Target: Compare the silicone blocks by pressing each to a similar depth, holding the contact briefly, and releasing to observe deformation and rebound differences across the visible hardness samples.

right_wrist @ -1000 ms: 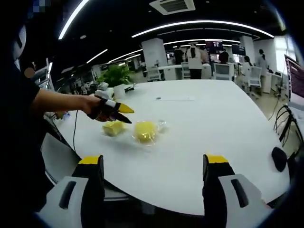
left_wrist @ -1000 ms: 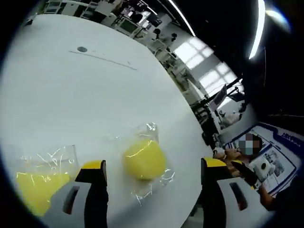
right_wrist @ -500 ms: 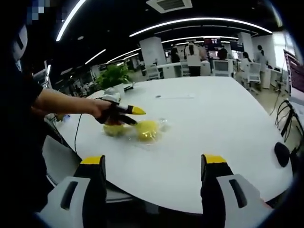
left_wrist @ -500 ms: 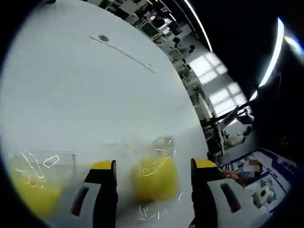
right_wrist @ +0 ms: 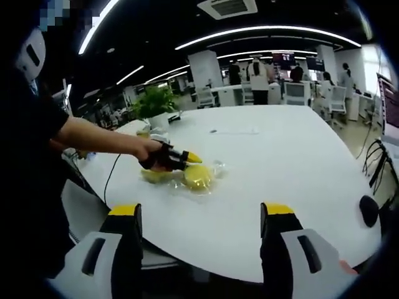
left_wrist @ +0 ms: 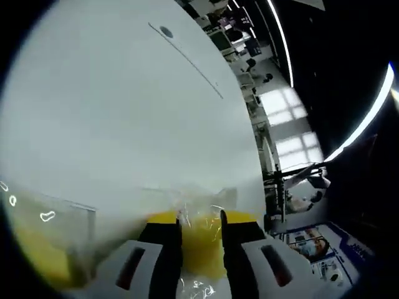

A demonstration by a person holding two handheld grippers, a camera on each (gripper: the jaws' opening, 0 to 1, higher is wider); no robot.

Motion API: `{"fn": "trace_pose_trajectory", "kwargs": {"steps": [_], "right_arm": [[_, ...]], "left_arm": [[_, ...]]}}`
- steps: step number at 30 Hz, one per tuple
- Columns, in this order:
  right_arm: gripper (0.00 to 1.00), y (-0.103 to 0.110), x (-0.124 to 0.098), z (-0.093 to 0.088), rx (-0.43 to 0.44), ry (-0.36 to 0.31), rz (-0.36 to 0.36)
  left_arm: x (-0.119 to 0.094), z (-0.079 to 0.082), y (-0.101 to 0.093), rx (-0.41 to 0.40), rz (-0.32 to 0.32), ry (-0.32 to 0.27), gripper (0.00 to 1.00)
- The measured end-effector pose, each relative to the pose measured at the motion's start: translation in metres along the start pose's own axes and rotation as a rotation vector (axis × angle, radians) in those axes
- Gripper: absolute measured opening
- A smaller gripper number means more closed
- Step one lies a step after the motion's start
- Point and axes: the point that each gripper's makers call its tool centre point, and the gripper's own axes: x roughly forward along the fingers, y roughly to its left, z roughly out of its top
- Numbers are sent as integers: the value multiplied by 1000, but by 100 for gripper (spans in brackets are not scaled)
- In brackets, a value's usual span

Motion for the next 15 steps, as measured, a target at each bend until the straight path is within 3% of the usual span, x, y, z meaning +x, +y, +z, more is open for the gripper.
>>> {"fn": "trace_pose_trajectory", "kwargs": {"steps": [5, 9, 15], "right_arm": [[70, 1, 0, -4, 4, 10, 2], [67, 5, 2, -7, -3, 27, 17], [66, 4, 2, -6, -2, 21, 17]], "left_arm": [[0, 4, 4, -95, -23, -15, 7], [5, 5, 1, -34, -31, -9, 5], [7, 4, 2, -6, -45, 5, 0]]}}
